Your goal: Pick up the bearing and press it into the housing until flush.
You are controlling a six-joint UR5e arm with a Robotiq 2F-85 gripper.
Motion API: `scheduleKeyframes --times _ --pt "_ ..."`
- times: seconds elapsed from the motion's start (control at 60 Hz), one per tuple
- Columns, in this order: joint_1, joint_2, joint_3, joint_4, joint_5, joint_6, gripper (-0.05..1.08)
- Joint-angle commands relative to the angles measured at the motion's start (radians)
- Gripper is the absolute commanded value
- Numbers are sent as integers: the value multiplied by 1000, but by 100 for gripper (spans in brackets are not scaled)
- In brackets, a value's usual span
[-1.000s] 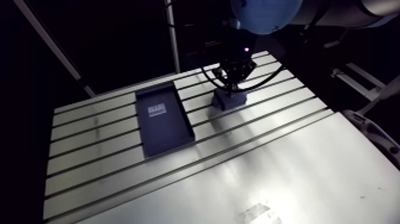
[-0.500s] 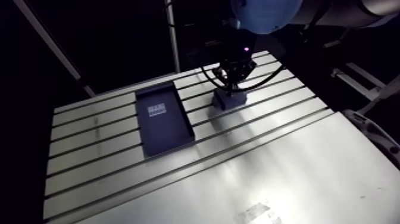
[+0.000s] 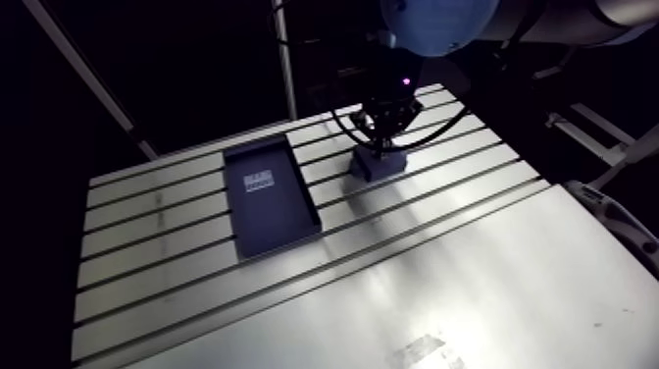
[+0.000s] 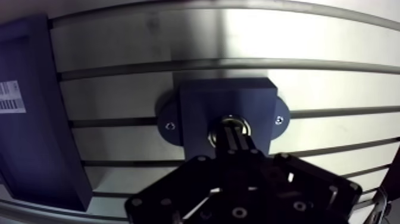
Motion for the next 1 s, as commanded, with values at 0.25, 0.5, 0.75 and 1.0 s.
scheduleKeyframes --times 0.25,0.5,0.75,1.0 --pt "-1 -1 2 0 -1 -6 99" --pt "-1 -1 3 0 -1 -11 99" --pt "-1 1 3 0 -1 -12 99" --pt "-1 -1 2 0 -1 -12 99"
